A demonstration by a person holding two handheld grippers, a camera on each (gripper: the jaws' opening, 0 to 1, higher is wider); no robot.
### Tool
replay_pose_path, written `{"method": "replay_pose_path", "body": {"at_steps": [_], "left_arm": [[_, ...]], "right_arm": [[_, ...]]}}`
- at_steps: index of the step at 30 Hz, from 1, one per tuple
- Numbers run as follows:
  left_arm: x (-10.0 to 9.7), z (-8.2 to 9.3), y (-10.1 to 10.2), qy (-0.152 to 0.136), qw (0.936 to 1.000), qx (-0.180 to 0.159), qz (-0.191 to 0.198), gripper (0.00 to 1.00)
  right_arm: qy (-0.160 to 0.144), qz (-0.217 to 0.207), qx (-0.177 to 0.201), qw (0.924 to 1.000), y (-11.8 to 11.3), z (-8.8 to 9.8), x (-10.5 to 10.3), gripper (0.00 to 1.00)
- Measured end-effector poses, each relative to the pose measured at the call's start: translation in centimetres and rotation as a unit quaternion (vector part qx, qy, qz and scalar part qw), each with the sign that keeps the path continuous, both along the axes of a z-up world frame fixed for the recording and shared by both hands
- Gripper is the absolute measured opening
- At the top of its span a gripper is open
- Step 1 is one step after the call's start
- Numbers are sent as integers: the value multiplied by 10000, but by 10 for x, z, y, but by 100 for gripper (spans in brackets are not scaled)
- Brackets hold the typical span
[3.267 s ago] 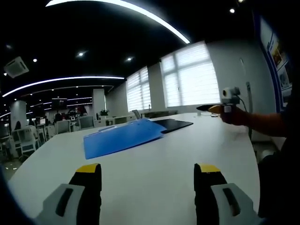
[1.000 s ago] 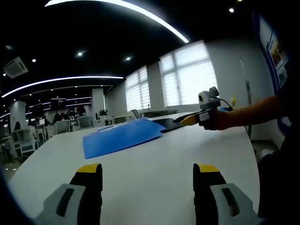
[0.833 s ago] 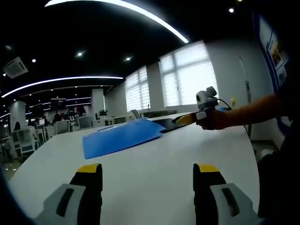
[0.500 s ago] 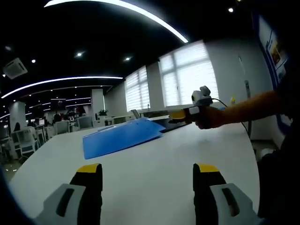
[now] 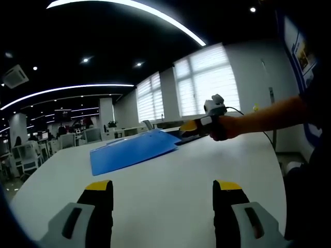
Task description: Organize the scattered folders on the table and sort them into different groups
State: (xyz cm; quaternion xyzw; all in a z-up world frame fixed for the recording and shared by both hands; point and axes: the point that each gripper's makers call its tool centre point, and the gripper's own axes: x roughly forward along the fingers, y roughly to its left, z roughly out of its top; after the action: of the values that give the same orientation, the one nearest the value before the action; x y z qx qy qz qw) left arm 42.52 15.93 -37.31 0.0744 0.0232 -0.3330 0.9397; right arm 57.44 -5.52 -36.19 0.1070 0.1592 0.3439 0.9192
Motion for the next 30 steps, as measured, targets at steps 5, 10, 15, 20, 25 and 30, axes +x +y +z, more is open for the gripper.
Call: {"method": "replay_pose_path", "body": {"at_steps": [5,10,15,20,25,30], "left_arm": [[0,0,0,1,10000,7,-16,80],[0,0,0,2,10000,4,-32,80],[0,-1,-1,8,10000,11,-54,80],[0,-2,-2,20,10000,40,-84,79],[0,-2,-2,25,9999,54,-90,79],[0,-2,-2,27,9999,61,-84,79]], "right_arm": [[305,85,164,9994,3,-7,5,76],[335,60,362,9988,6,-2,8,76],[350,87,200,9991,7,-4,10,76],[374,70,307,9988,4,-1,15,76],[579,191,521,9968,7,-1,12,78],[766,176,759,9940,8,0,12,81]]}}
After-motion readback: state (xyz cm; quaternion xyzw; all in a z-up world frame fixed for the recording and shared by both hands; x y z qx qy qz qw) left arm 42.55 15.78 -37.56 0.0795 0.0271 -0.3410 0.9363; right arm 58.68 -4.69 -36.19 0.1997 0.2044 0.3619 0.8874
